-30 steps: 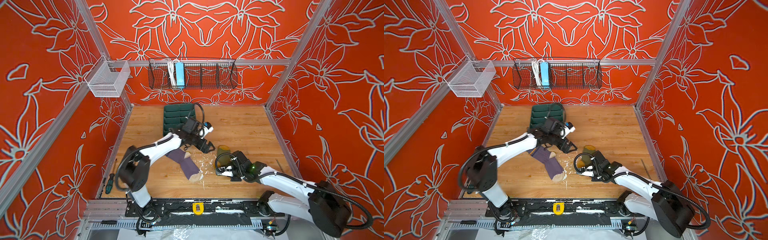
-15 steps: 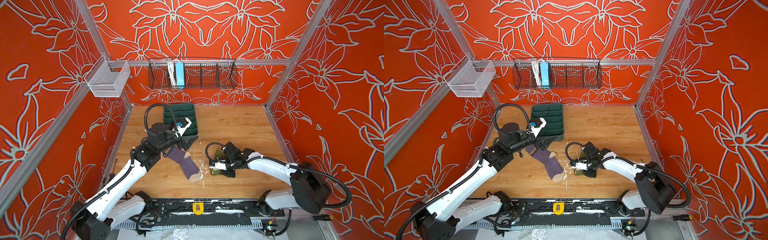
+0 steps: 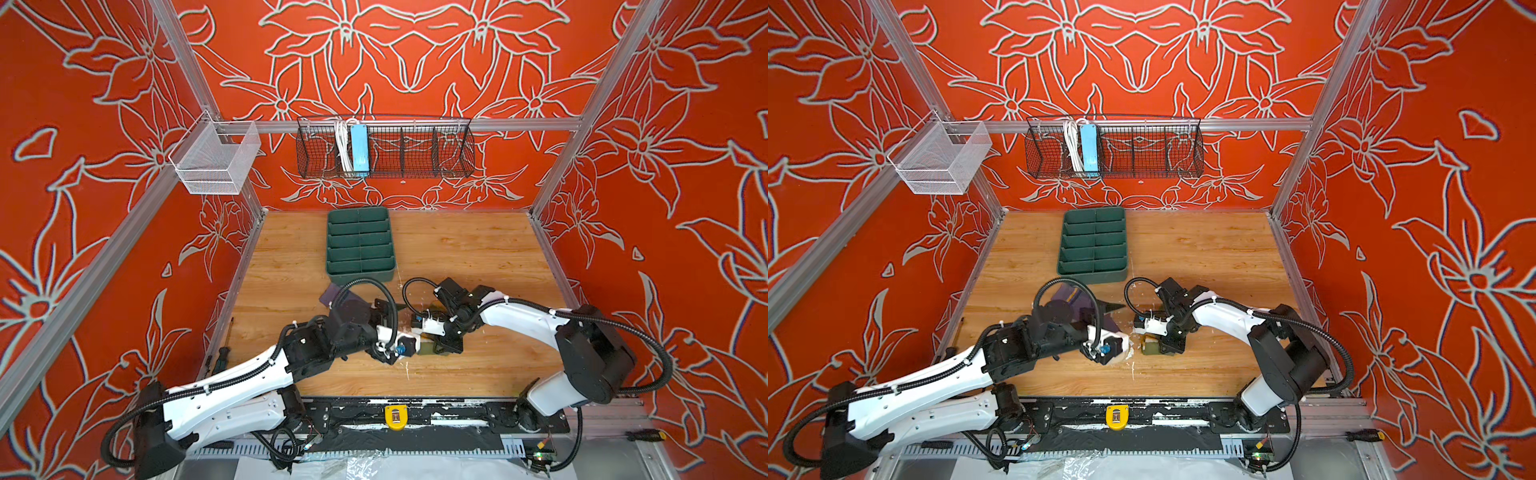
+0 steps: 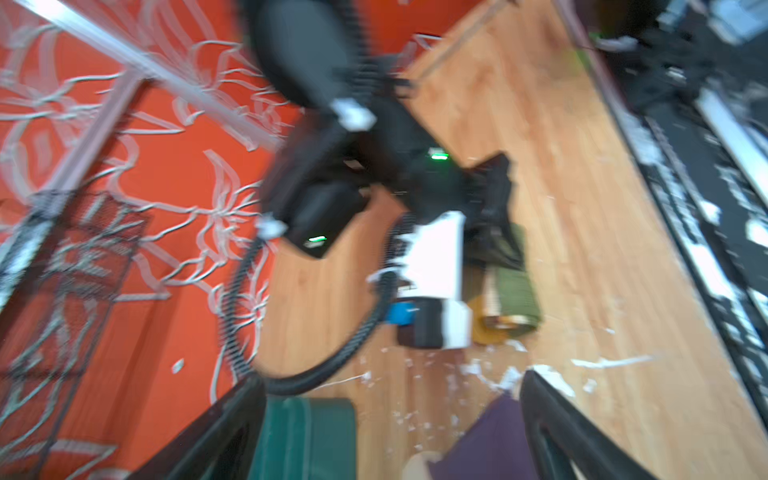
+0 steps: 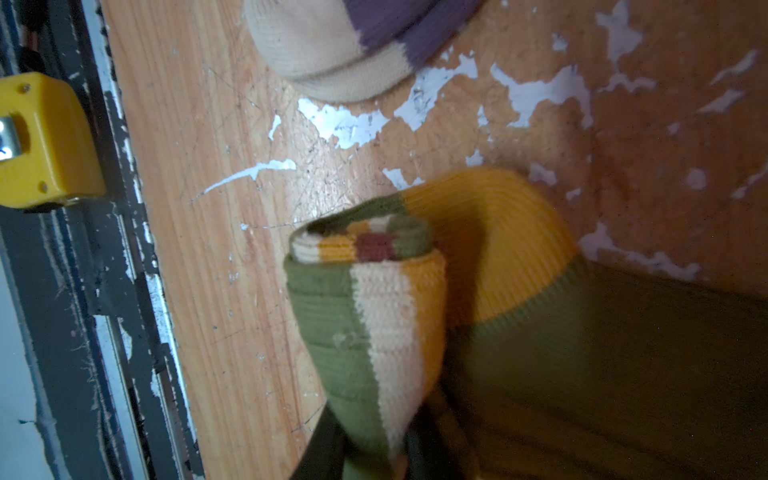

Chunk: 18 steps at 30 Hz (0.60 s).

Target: Roll the socks

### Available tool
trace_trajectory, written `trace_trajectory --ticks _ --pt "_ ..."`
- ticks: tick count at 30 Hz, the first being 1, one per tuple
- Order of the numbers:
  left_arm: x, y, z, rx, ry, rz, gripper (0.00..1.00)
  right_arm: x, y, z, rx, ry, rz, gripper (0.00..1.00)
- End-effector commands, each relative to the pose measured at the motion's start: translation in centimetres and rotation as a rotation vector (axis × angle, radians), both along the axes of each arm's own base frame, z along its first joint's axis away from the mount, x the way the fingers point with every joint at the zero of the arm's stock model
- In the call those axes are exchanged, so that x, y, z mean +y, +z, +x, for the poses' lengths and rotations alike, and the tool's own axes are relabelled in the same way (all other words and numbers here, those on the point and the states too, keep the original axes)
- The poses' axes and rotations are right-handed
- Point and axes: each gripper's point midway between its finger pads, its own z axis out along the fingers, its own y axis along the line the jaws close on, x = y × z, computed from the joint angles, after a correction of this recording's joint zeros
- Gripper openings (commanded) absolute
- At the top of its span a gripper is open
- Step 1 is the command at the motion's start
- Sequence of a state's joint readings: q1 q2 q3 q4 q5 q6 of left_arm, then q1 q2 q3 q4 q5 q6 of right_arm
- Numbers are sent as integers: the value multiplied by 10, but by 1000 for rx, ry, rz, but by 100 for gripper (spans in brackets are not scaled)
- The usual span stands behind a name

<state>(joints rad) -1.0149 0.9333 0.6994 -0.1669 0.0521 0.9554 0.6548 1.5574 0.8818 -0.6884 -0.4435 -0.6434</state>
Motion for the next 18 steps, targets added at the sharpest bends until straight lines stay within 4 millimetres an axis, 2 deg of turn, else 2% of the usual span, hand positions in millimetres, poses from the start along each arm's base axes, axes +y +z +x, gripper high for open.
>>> trace_trajectory --ticks 1,2,5,8,12,15,18 --pt "-14 -10 -11 -54 -42 54 91 0 -1 -4 60 10 -13 0" --pt "-19 -28 -17 -36 -65 108 89 0 -2 -3 66 11 -18 0" --pt "-26 -62 -29 -51 -110 198 85 0 -3 -3 82 16 -31 0" --pt "-41 -89 -33 -32 -106 240 72 -1 -2 -4 80 26 -31 0" --pt "-67 -111 -16 7 -20 240 60 -3 0 -8 67 26 -19 0" --pt "-81 -120 9 -56 79 212 60 -3 2 -10 66 24 -8 0" --pt "-87 -125 32 -117 175 212 58 -3 2 -11 72 23 -8 0"
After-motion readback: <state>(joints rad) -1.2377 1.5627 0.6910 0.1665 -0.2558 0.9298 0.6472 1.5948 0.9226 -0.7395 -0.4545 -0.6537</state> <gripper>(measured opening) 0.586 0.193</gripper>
